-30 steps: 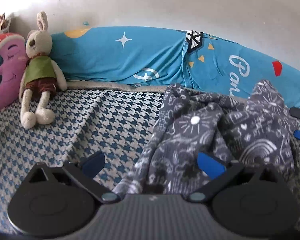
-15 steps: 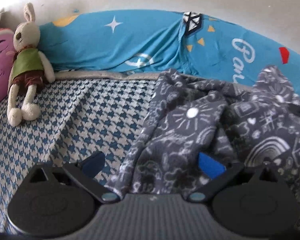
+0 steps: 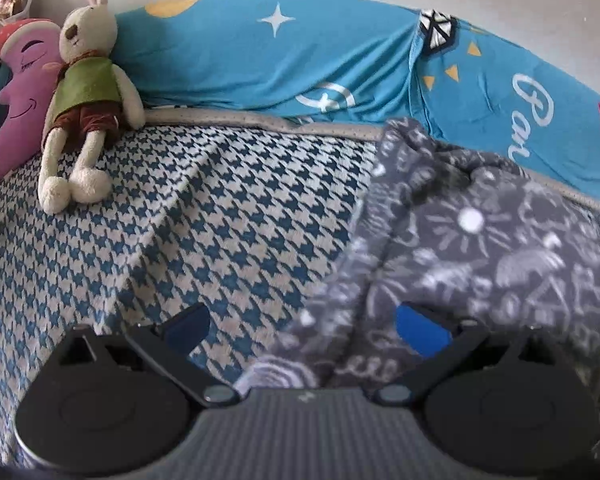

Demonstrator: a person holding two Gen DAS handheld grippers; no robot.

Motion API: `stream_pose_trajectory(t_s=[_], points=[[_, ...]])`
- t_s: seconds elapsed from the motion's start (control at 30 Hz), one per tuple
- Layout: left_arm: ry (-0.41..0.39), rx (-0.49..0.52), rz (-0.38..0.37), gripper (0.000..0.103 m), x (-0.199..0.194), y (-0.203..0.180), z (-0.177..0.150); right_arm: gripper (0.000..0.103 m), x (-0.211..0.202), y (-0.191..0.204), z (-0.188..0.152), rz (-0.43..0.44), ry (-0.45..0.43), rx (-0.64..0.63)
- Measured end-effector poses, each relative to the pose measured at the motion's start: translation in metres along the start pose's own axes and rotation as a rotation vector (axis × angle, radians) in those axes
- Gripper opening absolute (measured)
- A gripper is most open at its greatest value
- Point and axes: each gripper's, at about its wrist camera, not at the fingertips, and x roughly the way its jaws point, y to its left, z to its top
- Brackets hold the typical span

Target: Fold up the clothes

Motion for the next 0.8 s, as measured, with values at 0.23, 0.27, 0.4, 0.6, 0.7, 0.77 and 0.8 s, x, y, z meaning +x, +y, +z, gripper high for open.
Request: stream_pose_trajectory(t_s=[0.23,0.27,0.4,0.6,0.7,0.77,0.8], points=[[-0.060,-0.046,-0.043,0.103,-0.004,0.007,0.011,0.035,-0.028,-0.016,0.003,0.032,-0.066,0.020],[-0.073,-0.054,-0.055,0.103,-0.005,0.007,0.013,0.036,-0.033,-0.017,0.003,0.023,-0.083,0.022],[-0.121,-0.071,-0.094,0.103,-0.006,0.006,0.023,0.038,-0.049,-0.015,0.007,0.036,-0.143,0.041],[-0.131,-0.081,-0.138,0.103,0.010,0.001,0.035,0.047,-0.053,0.004,0.007,0.122,-0.166,0.008],[-0.122,-0.090,-0.163,0.103,0.019,-0.002,0.039,0.047,-0.046,0.016,0.007,0.147,-0.154,-0.008],[-0.116,-0.094,-0.170,0.103,0.024,-0.004,0.042,0.048,-0.042,0.021,0.006,0.167,-0.141,-0.013],[-0.114,-0.097,-0.175,0.103,0.026,-0.005,0.043,0.048,-0.040,0.024,0.005,0.181,-0.132,-0.018]])
